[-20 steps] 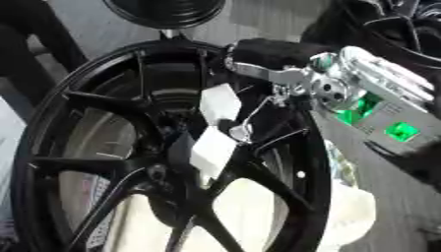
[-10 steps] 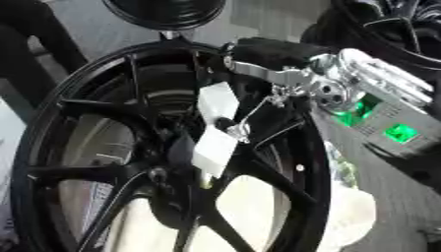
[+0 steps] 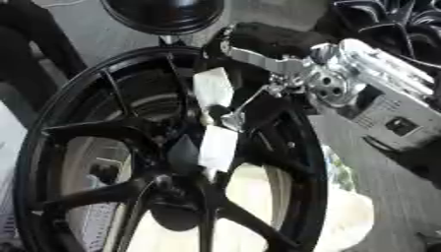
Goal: Pull the pin out of the wheel hub.
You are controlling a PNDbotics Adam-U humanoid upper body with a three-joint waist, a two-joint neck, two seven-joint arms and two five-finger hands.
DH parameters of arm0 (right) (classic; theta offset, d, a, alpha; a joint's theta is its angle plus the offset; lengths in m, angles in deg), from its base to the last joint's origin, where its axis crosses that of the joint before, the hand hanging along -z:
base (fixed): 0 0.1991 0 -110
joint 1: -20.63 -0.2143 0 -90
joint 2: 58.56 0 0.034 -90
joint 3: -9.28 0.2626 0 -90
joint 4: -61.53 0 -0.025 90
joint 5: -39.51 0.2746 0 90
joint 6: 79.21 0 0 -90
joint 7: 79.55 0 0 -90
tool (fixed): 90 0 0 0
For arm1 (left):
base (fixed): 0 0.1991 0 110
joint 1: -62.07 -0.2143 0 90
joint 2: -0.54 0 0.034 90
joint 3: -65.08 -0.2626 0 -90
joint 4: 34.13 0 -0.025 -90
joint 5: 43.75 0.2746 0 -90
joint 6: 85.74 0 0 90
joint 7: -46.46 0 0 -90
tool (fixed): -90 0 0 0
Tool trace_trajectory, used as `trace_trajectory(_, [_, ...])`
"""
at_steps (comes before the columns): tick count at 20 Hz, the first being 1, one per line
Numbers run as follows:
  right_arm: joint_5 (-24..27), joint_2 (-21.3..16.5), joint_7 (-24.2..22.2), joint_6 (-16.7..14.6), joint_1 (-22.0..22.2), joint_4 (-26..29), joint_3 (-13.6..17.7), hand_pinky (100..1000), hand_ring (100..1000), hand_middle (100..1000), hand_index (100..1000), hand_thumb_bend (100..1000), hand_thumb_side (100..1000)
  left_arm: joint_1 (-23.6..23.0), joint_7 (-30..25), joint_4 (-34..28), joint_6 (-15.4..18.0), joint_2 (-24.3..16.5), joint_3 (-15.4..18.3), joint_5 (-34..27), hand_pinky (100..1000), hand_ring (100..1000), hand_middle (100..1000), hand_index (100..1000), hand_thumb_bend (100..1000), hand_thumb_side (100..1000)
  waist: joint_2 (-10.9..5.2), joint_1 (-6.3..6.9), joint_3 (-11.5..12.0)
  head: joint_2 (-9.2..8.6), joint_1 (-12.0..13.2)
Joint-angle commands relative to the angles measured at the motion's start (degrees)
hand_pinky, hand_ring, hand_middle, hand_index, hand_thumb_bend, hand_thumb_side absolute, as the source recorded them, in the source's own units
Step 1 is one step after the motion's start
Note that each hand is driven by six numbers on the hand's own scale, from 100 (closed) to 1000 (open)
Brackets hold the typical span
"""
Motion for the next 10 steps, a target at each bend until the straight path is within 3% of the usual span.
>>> trace_trajectory(1, [-0.3,-2.5,-0.9,-0.3,-1.5,0.7,1.1,763,489,396,484,153,100,-0.1,0.0,-0.6,-0.5,-1.0,0.7,-0.8,918,800,643,820,100,444,-2.04,0.94,-0.3,0.27,-0.2])
trace_trajectory(5, [-1.2,-4.2,-2.1,-0.1,-1.5,0.6,2.4,764,494,402,482,177,100,-0.7,-0.2,-0.6,-1.2,-0.8,0.9,-1.7,919,800,643,819,100,449,-3.36,1.25,-1.0,0.37,-0.6])
trace_trajectory(10, [-3.3,-6.2,0.6,3.7,0.6,-3.8,7.8,770,494,411,491,156,100,-1.1,-0.2,-0.6,-1.7,-0.6,1.2,-2.7,920,800,643,819,100,453,-4.33,1.85,-1.8,0.19,-0.9])
